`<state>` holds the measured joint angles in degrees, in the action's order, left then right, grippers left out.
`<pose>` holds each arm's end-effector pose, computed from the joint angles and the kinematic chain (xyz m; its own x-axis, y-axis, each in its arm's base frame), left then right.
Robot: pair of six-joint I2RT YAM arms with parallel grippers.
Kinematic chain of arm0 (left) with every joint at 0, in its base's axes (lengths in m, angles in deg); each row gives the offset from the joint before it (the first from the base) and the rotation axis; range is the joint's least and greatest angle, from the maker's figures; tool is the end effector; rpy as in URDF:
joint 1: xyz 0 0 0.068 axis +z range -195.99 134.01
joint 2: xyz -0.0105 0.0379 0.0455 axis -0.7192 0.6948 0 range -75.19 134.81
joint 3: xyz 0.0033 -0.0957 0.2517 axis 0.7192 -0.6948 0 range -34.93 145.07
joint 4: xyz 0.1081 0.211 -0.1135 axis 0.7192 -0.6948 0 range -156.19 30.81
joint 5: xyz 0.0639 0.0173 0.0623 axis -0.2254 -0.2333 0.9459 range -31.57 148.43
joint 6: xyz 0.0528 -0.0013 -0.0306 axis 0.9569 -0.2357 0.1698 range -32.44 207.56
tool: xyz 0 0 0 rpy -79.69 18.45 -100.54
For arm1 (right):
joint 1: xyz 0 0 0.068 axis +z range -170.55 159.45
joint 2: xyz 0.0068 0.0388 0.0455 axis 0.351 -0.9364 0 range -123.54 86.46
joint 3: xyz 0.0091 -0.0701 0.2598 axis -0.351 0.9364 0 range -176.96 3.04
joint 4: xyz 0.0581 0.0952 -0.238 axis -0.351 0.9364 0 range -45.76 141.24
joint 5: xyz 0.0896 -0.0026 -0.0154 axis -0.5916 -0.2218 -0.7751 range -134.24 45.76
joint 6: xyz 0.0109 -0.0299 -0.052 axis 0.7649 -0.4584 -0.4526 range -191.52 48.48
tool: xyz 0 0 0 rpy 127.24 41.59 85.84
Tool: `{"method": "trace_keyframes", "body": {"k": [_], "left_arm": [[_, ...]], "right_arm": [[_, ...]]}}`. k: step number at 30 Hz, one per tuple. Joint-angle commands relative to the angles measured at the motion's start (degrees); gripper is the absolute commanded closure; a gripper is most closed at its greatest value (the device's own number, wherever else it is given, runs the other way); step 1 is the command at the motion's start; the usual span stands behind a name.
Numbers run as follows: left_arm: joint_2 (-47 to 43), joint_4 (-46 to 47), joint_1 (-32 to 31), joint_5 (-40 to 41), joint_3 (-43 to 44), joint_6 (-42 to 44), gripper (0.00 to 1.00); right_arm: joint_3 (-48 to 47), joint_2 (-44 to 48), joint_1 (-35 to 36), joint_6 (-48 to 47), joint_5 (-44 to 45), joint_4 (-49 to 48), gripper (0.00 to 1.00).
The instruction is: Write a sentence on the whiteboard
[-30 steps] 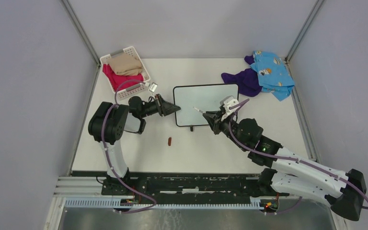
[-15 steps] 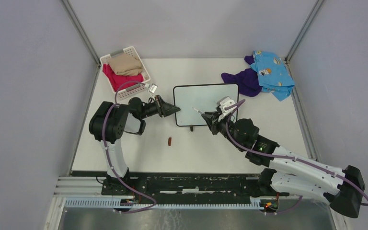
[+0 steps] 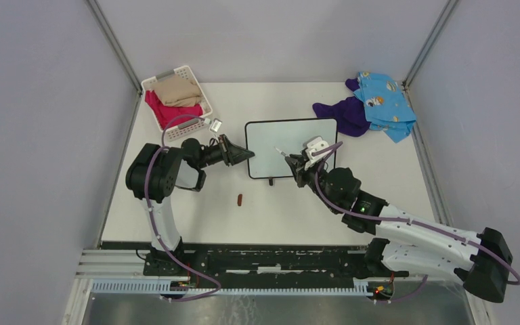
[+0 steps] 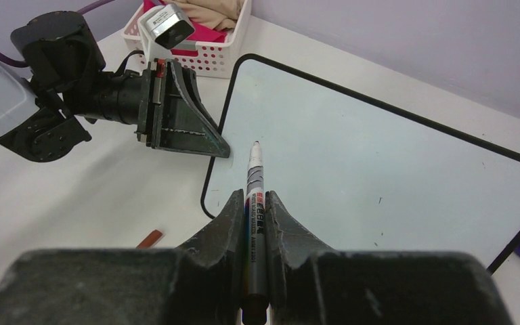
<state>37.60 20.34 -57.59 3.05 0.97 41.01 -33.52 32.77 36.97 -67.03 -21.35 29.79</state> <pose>0.3205 -0.1042 0.1316 -0.6364 -0.2904 -0.7146 0.6651 0.2625 -0.6991 0.1412 0.1887 0.3025 -0.0695 0.0250 -0.9973 -0.5647 0.8231 0.0600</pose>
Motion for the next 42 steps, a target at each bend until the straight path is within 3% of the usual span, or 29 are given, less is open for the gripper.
{"method": "trace_keyframes", "body": {"k": [1, 13, 42], "left_arm": [[-0.71, 4.41, 0.08, 0.64, -0.19, 2.16, 0.69], [0.07, 4.58, 0.07, 0.71, -0.75, 3.3, 0.68], [-0.19, 6.42, 0.34, 1.07, -0.67, 1.9, 0.66]], "right_arm": [[-1.37, -2.8, 1.69, -3.86, 4.34, -6.93, 1.0], [-3.3, -13.19, 3.82, -7.83, 11.14, -16.22, 1.0], [-12.2, -26.95, 3.83, -10.84, 12.48, -19.98, 1.0]]}}
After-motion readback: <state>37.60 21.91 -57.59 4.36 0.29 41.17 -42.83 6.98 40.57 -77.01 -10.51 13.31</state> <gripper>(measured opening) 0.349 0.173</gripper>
